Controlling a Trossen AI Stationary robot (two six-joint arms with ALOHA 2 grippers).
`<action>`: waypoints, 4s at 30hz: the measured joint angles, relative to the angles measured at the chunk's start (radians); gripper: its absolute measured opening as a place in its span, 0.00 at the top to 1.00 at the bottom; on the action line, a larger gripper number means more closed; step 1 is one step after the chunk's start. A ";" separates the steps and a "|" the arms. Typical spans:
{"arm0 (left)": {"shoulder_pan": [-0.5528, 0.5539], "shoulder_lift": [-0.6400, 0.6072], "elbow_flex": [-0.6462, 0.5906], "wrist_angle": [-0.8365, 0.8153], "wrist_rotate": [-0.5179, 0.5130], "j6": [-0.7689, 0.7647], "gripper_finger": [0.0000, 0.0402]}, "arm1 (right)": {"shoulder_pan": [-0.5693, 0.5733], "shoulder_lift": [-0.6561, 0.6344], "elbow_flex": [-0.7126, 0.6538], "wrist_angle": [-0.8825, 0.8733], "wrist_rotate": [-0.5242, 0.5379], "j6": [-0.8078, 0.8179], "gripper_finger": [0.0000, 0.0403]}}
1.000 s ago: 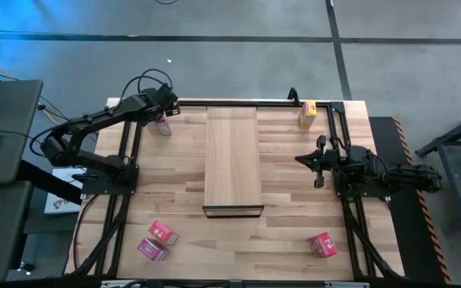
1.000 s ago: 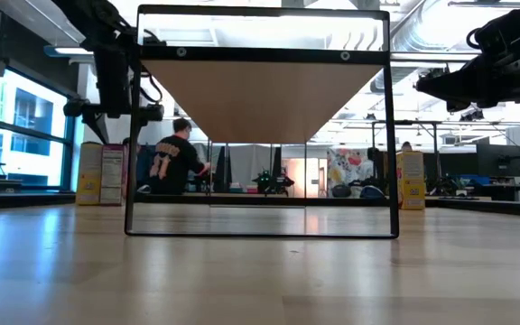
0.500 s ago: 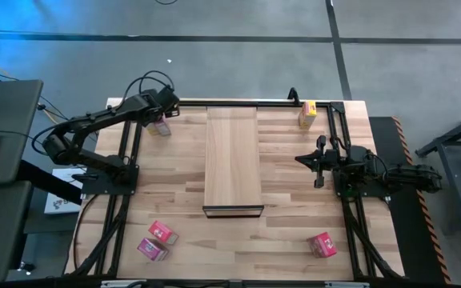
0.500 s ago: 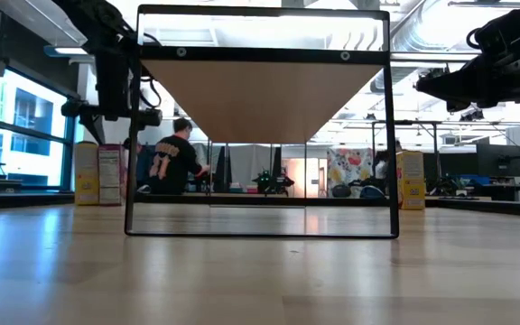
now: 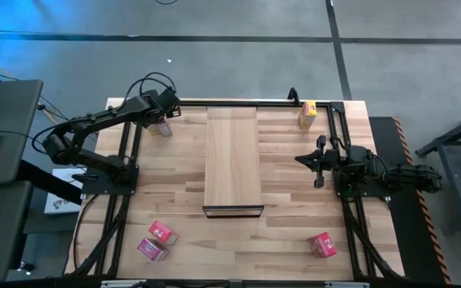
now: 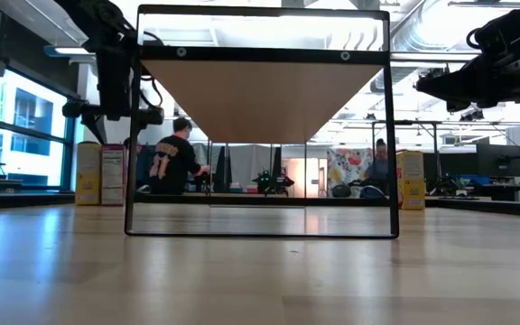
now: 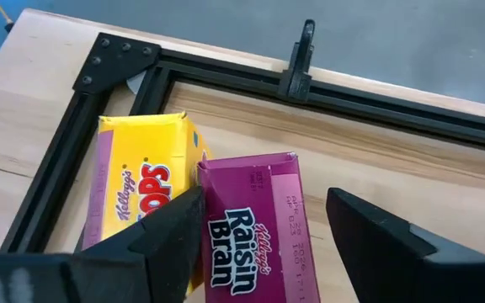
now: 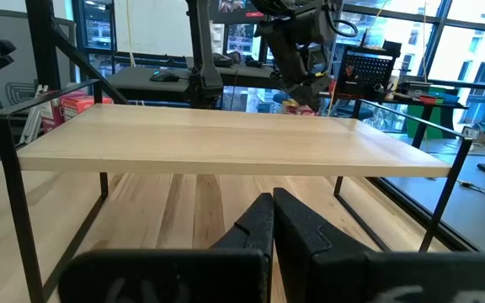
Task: Stack cereal on shelf
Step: Put the top purple cereal box on the shelf
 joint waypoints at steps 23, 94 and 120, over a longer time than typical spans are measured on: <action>-0.085 0.000 -0.001 0.060 0.023 0.005 0.44 | 0.000 0.000 0.000 0.000 0.000 0.000 1.00; -0.154 -0.086 -0.002 0.043 0.080 0.075 0.22 | 0.000 0.000 0.000 0.000 0.000 0.000 1.00; -0.155 -0.081 -0.154 0.180 0.095 -0.124 0.22 | 0.000 0.000 0.000 0.000 0.000 0.000 1.00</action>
